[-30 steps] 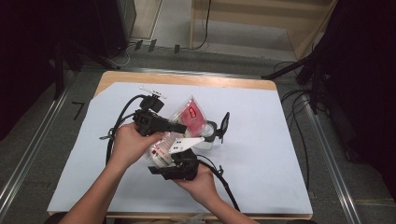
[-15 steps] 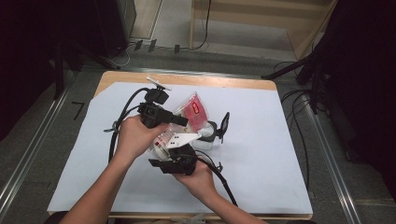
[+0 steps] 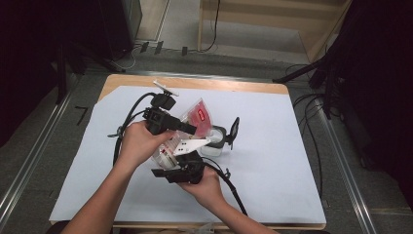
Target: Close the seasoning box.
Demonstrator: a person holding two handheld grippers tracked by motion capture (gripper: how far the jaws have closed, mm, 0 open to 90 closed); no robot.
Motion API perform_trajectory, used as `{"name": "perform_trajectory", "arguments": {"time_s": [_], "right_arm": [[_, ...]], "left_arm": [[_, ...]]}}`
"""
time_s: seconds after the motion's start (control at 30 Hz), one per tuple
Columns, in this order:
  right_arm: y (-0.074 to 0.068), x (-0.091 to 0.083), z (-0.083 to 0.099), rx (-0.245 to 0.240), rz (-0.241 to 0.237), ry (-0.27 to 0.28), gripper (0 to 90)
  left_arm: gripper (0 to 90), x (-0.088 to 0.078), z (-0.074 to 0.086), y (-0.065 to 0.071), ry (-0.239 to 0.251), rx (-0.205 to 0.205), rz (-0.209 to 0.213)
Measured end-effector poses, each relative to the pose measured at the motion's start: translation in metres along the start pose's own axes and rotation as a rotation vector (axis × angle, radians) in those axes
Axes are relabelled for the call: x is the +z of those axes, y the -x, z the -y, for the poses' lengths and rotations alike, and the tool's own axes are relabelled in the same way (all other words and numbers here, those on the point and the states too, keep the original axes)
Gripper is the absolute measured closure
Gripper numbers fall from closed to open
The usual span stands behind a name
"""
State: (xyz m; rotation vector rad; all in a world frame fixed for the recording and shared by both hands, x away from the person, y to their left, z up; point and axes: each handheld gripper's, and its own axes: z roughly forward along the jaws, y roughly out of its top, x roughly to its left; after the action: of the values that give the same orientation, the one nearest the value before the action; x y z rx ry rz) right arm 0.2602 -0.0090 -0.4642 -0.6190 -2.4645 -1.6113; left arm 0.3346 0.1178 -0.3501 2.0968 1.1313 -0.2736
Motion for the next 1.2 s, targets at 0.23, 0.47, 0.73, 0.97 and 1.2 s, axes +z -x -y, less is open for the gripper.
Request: {"name": "perform_trajectory", "arguments": {"time_s": [0.23, 0.47, 0.73, 0.97, 1.2], "right_arm": [[0.0, -0.002, 0.0, -0.01, -0.016, 0.004, 60.4], [0.001, -0.007, -0.002, -0.006, -0.043, 0.034, 60.5], [0.0, -0.004, -0.005, -0.02, 0.01, -0.009, 60.1], [-0.004, -0.003, -0.005, -0.009, 0.078, -0.004, 59.4], [0.0, -0.008, -0.008, 0.034, 0.029, 0.033, 60.0]], "left_arm": [[61.1, -0.002, -0.002, 0.001, -0.019, 0.029, 0.025], [65.9, -0.005, -0.002, 0.008, -0.007, 0.055, 0.0], [81.9, -0.004, -0.005, 0.007, -0.017, -0.018, -0.049], [78.6, 0.004, -0.005, 0.008, 0.014, -0.084, -0.05], [74.8, 0.004, -0.017, 0.015, -0.024, -0.052, -0.076]]}}
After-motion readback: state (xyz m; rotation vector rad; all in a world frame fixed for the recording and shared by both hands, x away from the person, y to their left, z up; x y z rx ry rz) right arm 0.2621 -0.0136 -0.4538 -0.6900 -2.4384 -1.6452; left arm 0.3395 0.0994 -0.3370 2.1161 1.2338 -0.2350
